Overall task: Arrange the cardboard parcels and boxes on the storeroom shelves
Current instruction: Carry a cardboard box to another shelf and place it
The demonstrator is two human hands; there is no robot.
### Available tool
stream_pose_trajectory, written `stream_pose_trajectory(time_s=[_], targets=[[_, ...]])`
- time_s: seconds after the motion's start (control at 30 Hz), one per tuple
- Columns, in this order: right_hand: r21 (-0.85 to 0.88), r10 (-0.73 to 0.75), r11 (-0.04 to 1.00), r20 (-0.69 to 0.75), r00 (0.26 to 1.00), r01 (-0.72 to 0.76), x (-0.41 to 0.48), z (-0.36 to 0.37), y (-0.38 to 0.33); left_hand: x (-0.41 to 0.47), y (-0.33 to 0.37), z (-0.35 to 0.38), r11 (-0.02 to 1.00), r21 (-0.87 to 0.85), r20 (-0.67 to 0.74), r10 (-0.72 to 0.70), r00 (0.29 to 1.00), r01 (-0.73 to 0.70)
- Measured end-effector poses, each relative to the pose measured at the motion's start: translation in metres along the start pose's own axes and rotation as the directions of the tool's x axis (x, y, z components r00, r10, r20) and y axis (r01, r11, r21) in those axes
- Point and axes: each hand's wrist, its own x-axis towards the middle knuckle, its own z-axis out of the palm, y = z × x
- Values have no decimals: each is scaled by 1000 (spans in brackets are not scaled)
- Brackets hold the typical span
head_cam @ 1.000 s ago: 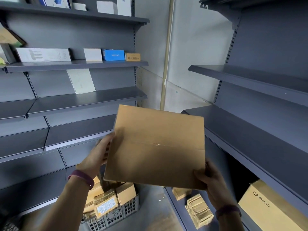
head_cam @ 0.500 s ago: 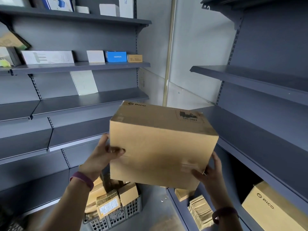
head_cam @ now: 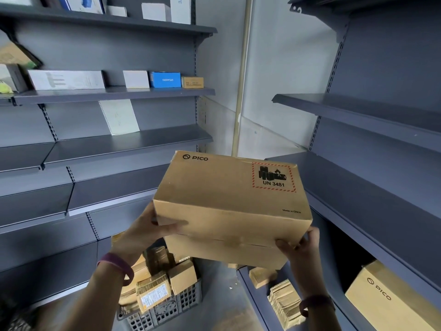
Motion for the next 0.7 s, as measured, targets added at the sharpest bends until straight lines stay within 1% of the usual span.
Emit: stream_pose_trajectory(time_s=[0.1, 0.17, 0.23, 0.27, 0.33, 0.37, 0.47, 0.57, 0.63, 0.67, 0.7], targets=[[-15, -31, 999, 9, 999, 31, 1, 1, 2, -11, 7, 1, 999, -10, 120, -40, 992, 42], [-36, -45, 998, 17, 999, 46, 3, 0, 4, -12, -2, -3, 989, -42, 126, -135, 983, 141], [-56, -59, 997, 22, 998, 60, 5, -1, 4, -8, -12, -4, 949, -214, 78, -220, 972, 232], [-65, -67, 996, 26, 997, 68, 6, 0, 4, -5, -15, -1, 918, -310, 46, -246, 968, 248], [-69, -68, 995, 18, 997, 69, 7, 2, 5, -1, -16, 10, 860, -460, -22, -259, 966, 220], [-82, -74, 994, 12, 997, 75, 8, 4, 7, 0, -15, 16, 844, -504, -63, -248, 967, 184], [-107, -84, 991, -21, 996, 82, 7, 10, 12, 1, -17, 26, 828, -553, -197, -236, 952, 91], [-140, -104, 985, -32, 994, 98, 3, 11, 16, 0, -23, 27, 813, -582, -270, -207, 940, 12], [-68, -72, 995, -43, 997, 69, 2, 9, 20, 0, -27, 27, 803, -595, -302, -168, 938, -47], [46, -46, 998, -34, 998, 48, 1, 10, 20, 0, -29, 27, 797, -599, -314, -146, 938, -77], [149, 14, 989, -18, 1000, -11, -1, 12, 18, 0, -31, 26, 791, -603, -325, -130, 937, -99]])
